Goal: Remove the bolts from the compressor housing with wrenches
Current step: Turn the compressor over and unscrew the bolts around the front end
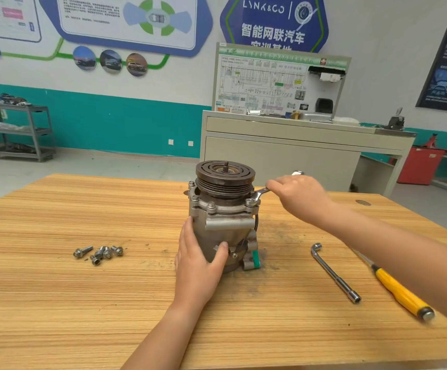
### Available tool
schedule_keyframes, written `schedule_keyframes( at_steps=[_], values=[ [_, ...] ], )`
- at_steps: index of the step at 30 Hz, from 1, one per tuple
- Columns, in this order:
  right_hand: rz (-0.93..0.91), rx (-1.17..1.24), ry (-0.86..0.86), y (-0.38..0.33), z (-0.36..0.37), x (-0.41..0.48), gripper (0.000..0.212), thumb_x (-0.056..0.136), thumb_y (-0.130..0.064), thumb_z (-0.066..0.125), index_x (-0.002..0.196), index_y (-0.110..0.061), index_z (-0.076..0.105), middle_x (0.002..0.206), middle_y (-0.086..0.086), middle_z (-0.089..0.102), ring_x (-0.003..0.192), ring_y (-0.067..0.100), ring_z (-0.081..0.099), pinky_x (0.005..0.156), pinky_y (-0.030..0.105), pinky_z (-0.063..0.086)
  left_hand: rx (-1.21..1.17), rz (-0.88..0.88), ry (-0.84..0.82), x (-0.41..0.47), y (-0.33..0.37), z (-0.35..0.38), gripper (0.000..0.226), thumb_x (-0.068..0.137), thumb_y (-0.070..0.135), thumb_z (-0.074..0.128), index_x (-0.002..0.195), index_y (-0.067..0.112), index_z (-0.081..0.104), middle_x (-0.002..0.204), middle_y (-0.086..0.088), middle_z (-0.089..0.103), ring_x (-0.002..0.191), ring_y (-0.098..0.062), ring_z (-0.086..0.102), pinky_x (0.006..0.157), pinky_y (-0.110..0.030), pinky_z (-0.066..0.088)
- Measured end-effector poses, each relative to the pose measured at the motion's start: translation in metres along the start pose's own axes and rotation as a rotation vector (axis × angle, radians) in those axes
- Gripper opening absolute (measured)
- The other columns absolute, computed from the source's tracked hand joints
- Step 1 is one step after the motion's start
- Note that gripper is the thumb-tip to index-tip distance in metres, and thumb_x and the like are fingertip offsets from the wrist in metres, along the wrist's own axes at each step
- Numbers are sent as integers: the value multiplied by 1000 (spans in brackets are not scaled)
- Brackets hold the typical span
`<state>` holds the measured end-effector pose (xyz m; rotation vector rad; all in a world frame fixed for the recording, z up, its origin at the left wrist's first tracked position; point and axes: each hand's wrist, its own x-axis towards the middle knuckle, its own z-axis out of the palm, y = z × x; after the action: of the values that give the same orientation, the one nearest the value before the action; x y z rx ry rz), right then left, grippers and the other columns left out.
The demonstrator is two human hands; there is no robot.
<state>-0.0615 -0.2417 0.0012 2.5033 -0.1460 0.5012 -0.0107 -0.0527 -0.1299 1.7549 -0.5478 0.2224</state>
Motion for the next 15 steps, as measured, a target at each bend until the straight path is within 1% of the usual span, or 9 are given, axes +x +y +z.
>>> schedule_keyframes(
  at_steps=[1, 3, 4, 6, 7, 9, 11, 13, 15],
  values=[
    [-11, 48, 71, -3, 6, 4, 28, 86, 9, 46, 107, -2, 59, 89, 13, 66, 79, 29, 63, 63, 37, 52, 0, 1, -1, 0, 0, 0, 84, 85, 31, 64, 149, 21, 11, 153, 3, 21, 139, -9, 19, 116, -38, 20],
    [-20, 167, 209, -10, 15, 13, 20, 73, 16, 59, 89, 6, 66, 78, 18, 67, 68, 32, 65, 54, 40, 54, 0, -1, -4, 0, -1, -1, 84, 85, 32, 64, 149, 22, 11, 153, 3, 22, 138, -10, 21, 115, -40, 22],
    [-19, 207, 214, -14, 16, 17, 20, 74, 15, 59, 90, 6, 66, 80, 19, 68, 71, 32, 66, 56, 41, 54, 0, -2, -7, 0, -1, -1, 84, 85, 32, 64, 149, 23, 11, 153, 4, 22, 138, -10, 22, 115, -41, 23],
    [-1, 246, 222, -18, 16, 20, 25, 84, 7, 51, 105, 3, 63, 94, 17, 68, 84, 33, 65, 68, 42, 53, 5, -5, -15, -1, -1, -2, 84, 85, 33, 64, 149, 24, 10, 153, 4, 22, 137, -10, 23, 115, -42, 24],
    [29, 291, 283, -17, 15, 18, 27, 86, 5, 52, 111, 1, 62, 92, 17, 68, 82, 32, 66, 66, 40, 53, 7, -6, -19, -1, -1, -2, 84, 85, 33, 64, 149, 24, 10, 153, 4, 21, 137, -10, 23, 115, -41, 24],
    [176, 459, 388, -14, 9, 6, 30, 90, -3, 53, 120, 0, 57, 74, 15, 66, 63, 30, 63, 53, 34, 46, 9, -1, -19, -1, 0, -3, 84, 86, 33, 63, 150, 23, 10, 153, 4, 21, 137, -10, 22, 115, -39, 23],
    [303, 605, 409, -15, -3, -12, 37, 97, -13, 42, 133, -5, 43, 64, 7, 54, 55, 27, 53, 49, 30, 36, 14, 4, -16, -1, 0, -1, 83, 86, 32, 63, 150, 22, 10, 153, 3, 20, 138, -10, 21, 115, -37, 22],
    [294, 670, 378, -16, -13, -32, 41, 98, -18, 35, 138, -9, 35, 56, -1, 46, 47, 22, 46, 44, 28, 30, 20, 4, -10, -1, 0, -1, 83, 86, 30, 63, 150, 21, 10, 153, 3, 20, 139, -10, 20, 115, -33, 20],
    [257, 557, 240, -20, -25, -54, 42, 98, -23, 33, 140, -18, 30, 52, -6, 40, 46, 19, 44, 43, 28, 28, 21, 6, -6, -1, -1, 0, 84, 86, 29, 64, 150, 20, 10, 153, 2, 20, 139, -10, 19, 112, -29, 19]
  ],
)
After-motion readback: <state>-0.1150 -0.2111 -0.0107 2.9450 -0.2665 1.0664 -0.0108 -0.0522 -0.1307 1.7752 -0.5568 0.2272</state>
